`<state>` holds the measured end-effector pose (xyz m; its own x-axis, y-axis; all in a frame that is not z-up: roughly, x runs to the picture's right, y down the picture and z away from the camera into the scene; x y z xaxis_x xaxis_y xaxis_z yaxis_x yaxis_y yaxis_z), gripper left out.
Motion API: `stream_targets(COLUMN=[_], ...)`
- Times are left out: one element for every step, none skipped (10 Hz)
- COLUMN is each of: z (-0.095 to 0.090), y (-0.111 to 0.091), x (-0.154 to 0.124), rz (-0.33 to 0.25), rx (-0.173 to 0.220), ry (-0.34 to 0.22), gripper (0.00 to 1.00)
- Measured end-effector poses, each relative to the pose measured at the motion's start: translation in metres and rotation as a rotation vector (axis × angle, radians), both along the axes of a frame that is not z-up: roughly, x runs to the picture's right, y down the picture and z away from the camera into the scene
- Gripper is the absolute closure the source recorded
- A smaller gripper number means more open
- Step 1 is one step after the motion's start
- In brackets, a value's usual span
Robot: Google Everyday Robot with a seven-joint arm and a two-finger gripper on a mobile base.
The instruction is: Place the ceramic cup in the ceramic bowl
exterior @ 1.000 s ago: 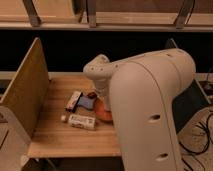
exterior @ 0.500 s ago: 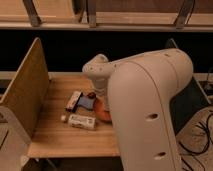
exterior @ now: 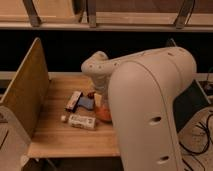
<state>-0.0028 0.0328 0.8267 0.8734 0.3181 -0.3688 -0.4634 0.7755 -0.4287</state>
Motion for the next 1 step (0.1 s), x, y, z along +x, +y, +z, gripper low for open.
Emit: stream_targets(z=[-0.0119], y=[-0.0196], x=[-0.0031], rz=[-0.010], rx=[0.052], ry=[-0.006], gripper=[0.20])
